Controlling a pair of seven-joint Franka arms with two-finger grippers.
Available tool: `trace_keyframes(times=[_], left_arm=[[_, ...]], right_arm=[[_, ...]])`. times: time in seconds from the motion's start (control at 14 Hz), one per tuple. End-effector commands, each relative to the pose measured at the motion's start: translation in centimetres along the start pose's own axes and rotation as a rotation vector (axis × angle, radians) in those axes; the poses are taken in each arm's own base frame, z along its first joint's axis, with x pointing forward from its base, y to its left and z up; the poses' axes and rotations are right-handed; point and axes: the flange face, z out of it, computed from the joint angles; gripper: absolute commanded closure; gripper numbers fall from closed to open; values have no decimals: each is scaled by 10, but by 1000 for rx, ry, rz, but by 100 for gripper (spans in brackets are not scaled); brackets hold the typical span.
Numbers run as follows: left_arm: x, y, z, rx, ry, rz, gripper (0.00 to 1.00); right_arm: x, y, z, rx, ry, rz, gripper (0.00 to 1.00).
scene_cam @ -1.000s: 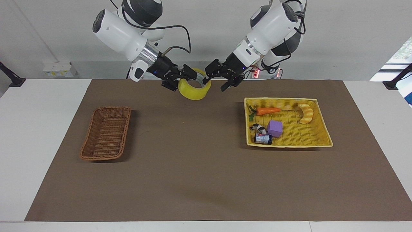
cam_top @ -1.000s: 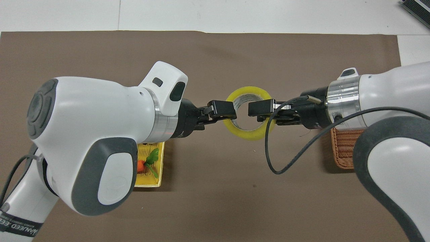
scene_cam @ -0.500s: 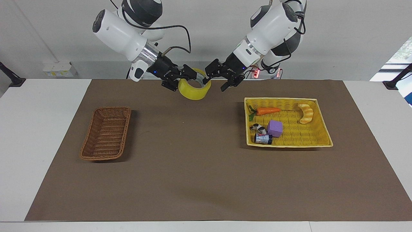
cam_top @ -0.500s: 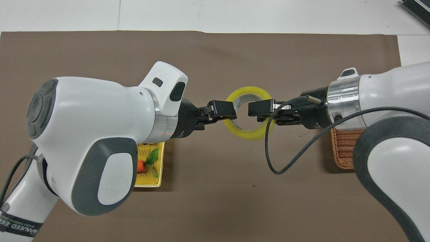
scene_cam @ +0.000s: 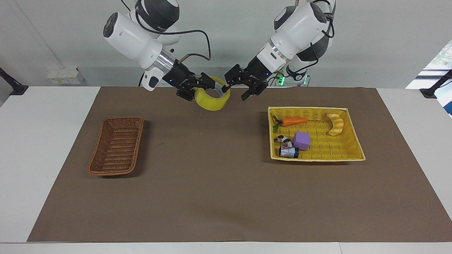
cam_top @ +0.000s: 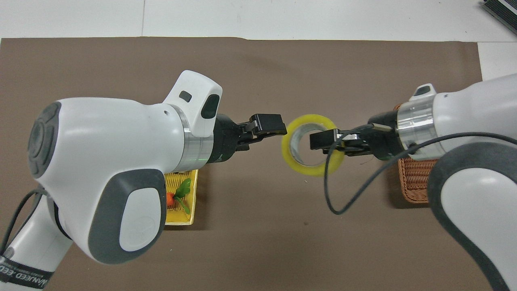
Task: Move tape to another basket
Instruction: 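Open the left gripper and withdraw it while the right gripper pulls tape away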
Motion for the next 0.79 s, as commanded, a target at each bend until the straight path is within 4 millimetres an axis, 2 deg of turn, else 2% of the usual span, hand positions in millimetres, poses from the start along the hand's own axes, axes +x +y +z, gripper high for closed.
trace_keyframes(times=[0.0,0.07,0.21,0.36,0.5,0.64,0.71], left_arm=[[-11,-3,-13,-28,28,-39,0],[-11,-3,-14,-30,30,-38,0],[-5,-4,-29,-39,51,-51,0],[14,-28,-43,31,18,-65,0],[35,-64,-58,166,17,-65,0],[53,-93,-75,292,25,-17,0],[63,-110,-84,338,22,4,0]], right_arm=[[-25,30,-30,-32,6,-25,100],[-25,29,-30,-32,5,-26,100],[-26,29,-30,-44,4,-30,100],[-26,30,-30,-49,3,-33,100],[-27,32,-30,-49,-7,-43,100],[-27,46,-35,-47,-4,-65,100],[-23,62,-44,-54,21,-64,100]])
